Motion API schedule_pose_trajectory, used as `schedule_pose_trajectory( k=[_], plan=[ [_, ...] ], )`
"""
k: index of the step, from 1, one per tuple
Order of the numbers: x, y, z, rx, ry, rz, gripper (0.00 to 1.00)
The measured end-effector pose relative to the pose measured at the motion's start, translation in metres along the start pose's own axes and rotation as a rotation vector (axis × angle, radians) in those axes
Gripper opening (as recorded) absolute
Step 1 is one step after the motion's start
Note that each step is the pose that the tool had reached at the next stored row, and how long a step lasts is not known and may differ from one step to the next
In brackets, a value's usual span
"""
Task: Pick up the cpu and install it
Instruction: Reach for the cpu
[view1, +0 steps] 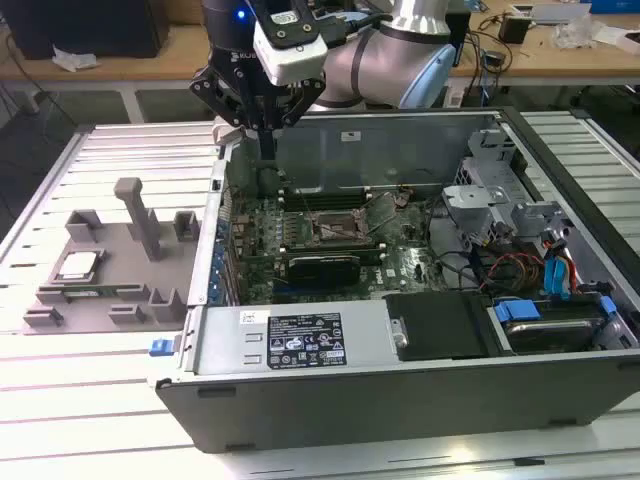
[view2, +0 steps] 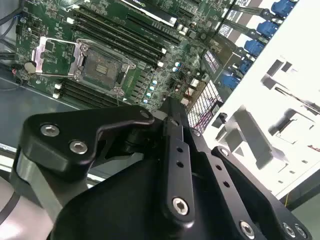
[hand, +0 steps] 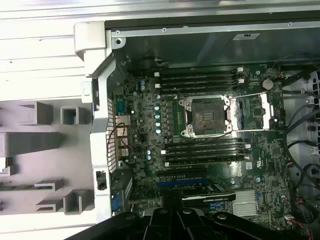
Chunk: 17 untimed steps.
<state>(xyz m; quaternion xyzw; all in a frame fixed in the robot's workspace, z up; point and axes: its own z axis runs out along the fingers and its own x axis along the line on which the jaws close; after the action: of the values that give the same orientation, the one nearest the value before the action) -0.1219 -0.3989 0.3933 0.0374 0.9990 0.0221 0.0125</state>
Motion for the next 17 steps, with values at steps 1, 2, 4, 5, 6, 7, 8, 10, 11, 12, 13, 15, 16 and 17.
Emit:
schedule_pose_trajectory(
  k=[1, 2, 4, 5, 6, 7, 8, 10, 11, 12, 13, 15, 16, 17],
  plan=[
    [0.0000, 0.0000, 0.0000, 0.0001, 0.0000, 0.000, 0.11],
    [0.0000, 0.0000, 0.0000, 0.0000, 0.0000, 0.000, 0.11],
    [0.0000, 0.0000, 0.0000, 0.0000, 0.0000, 0.000, 0.11],
    [0.0000, 0.0000, 0.0000, 0.0000, 0.0000, 0.000, 0.11],
    [0.0000, 0.0000, 0.0000, 0.0000, 0.0000, 0.000, 0.11],
    [0.0000, 0.0000, 0.0000, 0.0000, 0.0000, 0.000, 0.11],
    [0.0000, 0.0000, 0.0000, 0.0001, 0.0000, 0.000, 0.11],
    [0.0004, 0.0000, 0.0000, 0.0001, 0.0000, 0.000, 0.11],
    [0.0009, 0.0000, -0.0001, 0.0001, 0.0000, 0.000, 0.11],
    [0.0017, -0.0001, -0.0001, 0.0001, 0.0000, 0.000, 0.11],
    [0.0031, -0.0002, -0.0002, 0.0002, 0.0001, 0.000, 0.11],
    [0.0069, -0.0005, -0.0002, 0.0001, 0.0001, 0.000, 0.11],
    [0.0083, -0.0006, -0.0002, 0.0000, 0.0000, 0.000, 0.11],
    [0.0100, -0.0007, -0.0003, 0.0000, 0.0000, 0.000, 0.11]
  ],
)
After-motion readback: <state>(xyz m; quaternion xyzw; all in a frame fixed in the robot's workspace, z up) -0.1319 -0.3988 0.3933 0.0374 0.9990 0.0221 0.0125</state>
